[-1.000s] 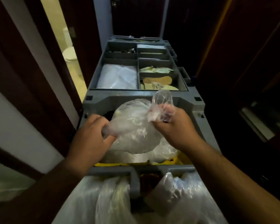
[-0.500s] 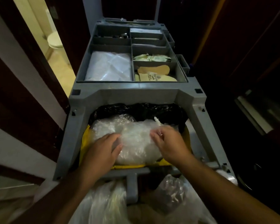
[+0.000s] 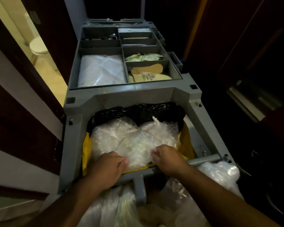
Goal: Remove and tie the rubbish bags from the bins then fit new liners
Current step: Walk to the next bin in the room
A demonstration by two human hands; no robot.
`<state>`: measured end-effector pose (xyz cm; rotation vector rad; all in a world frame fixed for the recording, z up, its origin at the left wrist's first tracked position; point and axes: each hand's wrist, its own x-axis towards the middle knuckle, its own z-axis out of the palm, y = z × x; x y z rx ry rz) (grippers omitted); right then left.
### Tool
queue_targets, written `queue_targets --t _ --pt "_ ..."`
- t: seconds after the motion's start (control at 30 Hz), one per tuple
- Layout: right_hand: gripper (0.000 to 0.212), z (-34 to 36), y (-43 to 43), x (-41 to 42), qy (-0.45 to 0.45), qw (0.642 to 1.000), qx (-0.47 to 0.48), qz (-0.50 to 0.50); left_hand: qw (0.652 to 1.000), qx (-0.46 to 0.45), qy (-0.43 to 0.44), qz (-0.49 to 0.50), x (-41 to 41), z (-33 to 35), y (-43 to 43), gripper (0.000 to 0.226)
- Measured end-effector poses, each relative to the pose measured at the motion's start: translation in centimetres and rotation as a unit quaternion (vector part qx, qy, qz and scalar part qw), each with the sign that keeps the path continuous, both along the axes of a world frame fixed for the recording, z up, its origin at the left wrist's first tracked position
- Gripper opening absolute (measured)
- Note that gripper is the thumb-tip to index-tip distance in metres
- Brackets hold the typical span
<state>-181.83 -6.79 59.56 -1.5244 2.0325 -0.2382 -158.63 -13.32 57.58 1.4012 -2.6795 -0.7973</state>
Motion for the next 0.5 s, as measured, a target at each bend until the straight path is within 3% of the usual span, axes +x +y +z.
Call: queue_targets --t 0.13,0.3,0.5 --pt "0.024 0.9 0.8 -0.1 -0.048 0.999 0.003 -0.01 1.0 -0.006 0.006 0.018 -0.4 1.0 -0.7 0.066" --pt "0.035 1.8 3.0 -0.9 -0.061 0.994 -0.041 -0.082 0.989 -0.071 0.118 0.048 -2.3 3.4 -1.8 0.023" --pt "0.014 4.1 11.2 -2.6 -0.053 0.964 -0.143 -0.22 0.981 0.022 0.181 -0.068 -8.4 4.8 1.0 0.029"
